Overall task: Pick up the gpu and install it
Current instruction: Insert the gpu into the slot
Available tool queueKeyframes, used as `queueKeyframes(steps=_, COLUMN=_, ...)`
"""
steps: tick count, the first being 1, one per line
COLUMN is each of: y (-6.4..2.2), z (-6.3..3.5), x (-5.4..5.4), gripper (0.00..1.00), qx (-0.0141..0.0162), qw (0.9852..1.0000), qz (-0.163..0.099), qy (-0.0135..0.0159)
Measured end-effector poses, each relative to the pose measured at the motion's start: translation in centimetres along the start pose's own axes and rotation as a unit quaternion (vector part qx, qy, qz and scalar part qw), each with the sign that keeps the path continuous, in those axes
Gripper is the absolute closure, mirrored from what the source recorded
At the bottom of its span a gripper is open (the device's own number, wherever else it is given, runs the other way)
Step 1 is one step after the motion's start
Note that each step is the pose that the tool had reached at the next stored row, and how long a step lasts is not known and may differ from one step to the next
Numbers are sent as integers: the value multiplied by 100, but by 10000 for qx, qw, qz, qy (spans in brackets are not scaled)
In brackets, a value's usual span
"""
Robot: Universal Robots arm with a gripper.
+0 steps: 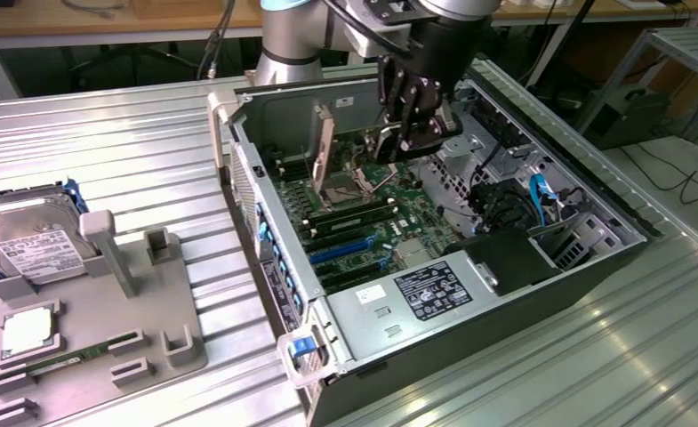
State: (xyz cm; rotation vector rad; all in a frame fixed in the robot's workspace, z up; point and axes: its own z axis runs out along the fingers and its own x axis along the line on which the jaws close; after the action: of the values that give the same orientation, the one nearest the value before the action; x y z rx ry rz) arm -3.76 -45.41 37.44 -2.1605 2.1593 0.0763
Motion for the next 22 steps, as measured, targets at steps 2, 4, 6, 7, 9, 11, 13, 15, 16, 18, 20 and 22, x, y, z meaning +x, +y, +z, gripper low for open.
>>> queueKeyframes(steps=2, y=1, z=33, x=3, gripper=72, qx=0, qw=10000, qz=0, qy=0)
queueKeyframes(steps=4, y=3, z=61, x=6, gripper=72, qx=0, qw=10000, qz=0, qy=0)
queueKeyframes(steps=6, y=4, z=86, x=8, gripper=72, qx=0, qw=10000, qz=0, qy=0)
queueKeyframes(steps=7, y=4, z=97, x=9, gripper=72, qx=0, qw=10000, qz=0, qy=0)
queueKeyframes(steps=9, y=5, z=127, x=12, gripper=72, qx=0, qw=10000, qz=0, qy=0)
queueKeyframes(steps=11, y=6, z=154, x=15, gripper=72, qx=0, qw=10000, qz=0, qy=1)
queueKeyframes(steps=13, y=7, z=177, x=17, gripper=72, qx=0, qw=10000, qz=0, qy=0)
queueKeyframes(steps=15, y=7, z=191, x=18, gripper=72, qx=0, qw=10000, qz=0, qy=0)
queueKeyframes(steps=16, y=7, z=198, x=19, gripper=72, qx=0, qw=10000, qz=0, qy=0)
queueKeyframes(steps=18, y=7, z=211, x=20, gripper=72, qx=0, qw=10000, qz=0, qy=2)
queueKeyframes(steps=20, y=8, z=219, x=21, gripper=72, qx=0, qw=10000, qz=0, qy=11)
queueKeyframes(steps=22, y=8, z=229, x=22, gripper=72, qx=0, qw=10000, qz=-1, qy=22)
